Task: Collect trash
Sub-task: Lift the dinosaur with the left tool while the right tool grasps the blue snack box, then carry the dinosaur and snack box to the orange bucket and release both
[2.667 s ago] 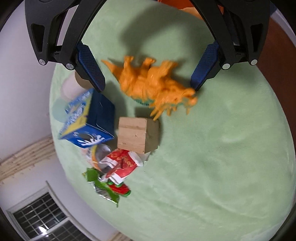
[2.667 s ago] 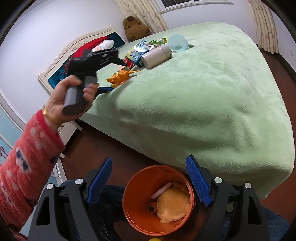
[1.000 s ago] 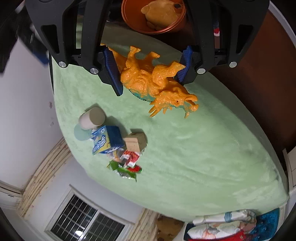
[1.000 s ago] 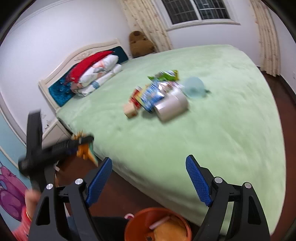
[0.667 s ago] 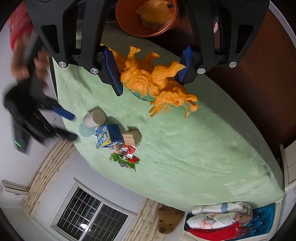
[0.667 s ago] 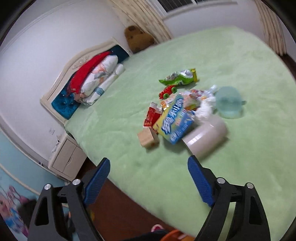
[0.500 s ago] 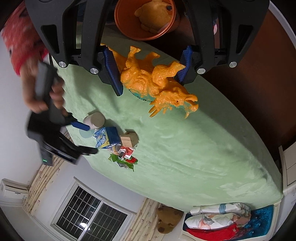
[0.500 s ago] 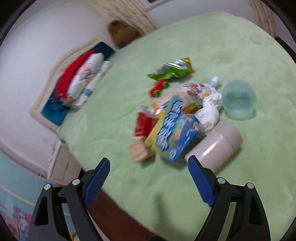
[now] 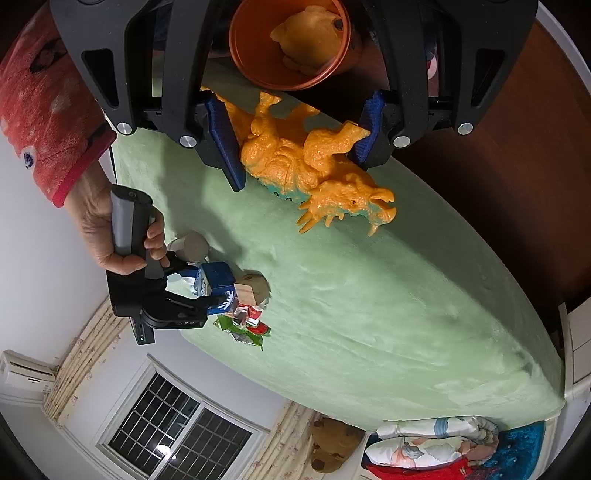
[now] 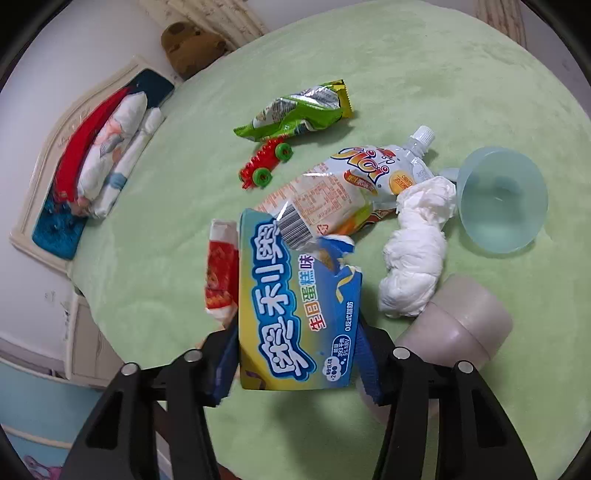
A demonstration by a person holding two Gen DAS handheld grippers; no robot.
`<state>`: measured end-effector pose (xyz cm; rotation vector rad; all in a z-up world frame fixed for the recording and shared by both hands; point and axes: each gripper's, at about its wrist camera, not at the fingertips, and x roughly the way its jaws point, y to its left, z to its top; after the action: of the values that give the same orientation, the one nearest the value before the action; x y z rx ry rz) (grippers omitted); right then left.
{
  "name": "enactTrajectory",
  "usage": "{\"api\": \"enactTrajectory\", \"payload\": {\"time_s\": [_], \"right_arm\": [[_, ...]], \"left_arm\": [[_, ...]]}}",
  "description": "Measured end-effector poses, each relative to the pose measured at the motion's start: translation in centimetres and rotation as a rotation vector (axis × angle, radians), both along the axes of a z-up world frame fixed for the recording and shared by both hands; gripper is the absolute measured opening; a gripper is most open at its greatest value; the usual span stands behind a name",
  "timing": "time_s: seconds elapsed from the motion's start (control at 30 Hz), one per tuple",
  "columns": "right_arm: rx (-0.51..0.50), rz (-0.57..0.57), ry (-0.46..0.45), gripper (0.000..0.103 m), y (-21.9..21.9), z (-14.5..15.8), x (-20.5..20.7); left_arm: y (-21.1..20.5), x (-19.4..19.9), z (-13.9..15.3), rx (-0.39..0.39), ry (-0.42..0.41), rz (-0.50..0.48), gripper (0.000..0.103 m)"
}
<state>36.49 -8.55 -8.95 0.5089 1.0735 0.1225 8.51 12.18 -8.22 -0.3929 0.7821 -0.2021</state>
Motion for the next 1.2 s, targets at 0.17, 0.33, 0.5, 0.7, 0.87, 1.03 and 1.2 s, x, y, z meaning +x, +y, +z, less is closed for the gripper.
{"api": "enactTrajectory", "payload": {"time_s": [0.17,0.33,0.5,0.7,0.87,1.03,1.2], "right_arm": [[-0.004,0.014,-0.040,0.052,-0.5,1.1,-1.3],[-0.009,0.047,-0.114,0.052,-1.1,3.9,-3.3],[-0.016,0.105,-0.210,0.052,-1.5,7.6,-6.6],[-0.030,0.222,-0.353,0.052,-2.2,11.9,-13.7],[-0.070,0.306,-0.426,0.052,-3.5,12.6,-21.2],[-0.098,0.345,-0.415,0.052,-4.7,9.9,-26.7],[-0.109,0.349,-0.346,0.052,-5.9,5.3,-30.9]], "left_arm": [[-0.2,-0.1,-0.1,-0.006,0.007,-0.005,0.055],[-0.8,-0.3,0.1,0.001,0.002,-0.015,0.055],[-1.9,-1.0,0.9,0.015,-0.016,-0.033,0.055],[-3.5,-2.2,2.0,0.039,-0.035,-0.059,0.055],[-5.2,-3.4,2.5,0.072,-0.039,-0.085,0.055],[-6.6,-4.6,1.7,0.092,-0.013,-0.119,0.055],[-8.3,-5.8,-0.9,0.118,0.050,-0.161,0.055]]}}
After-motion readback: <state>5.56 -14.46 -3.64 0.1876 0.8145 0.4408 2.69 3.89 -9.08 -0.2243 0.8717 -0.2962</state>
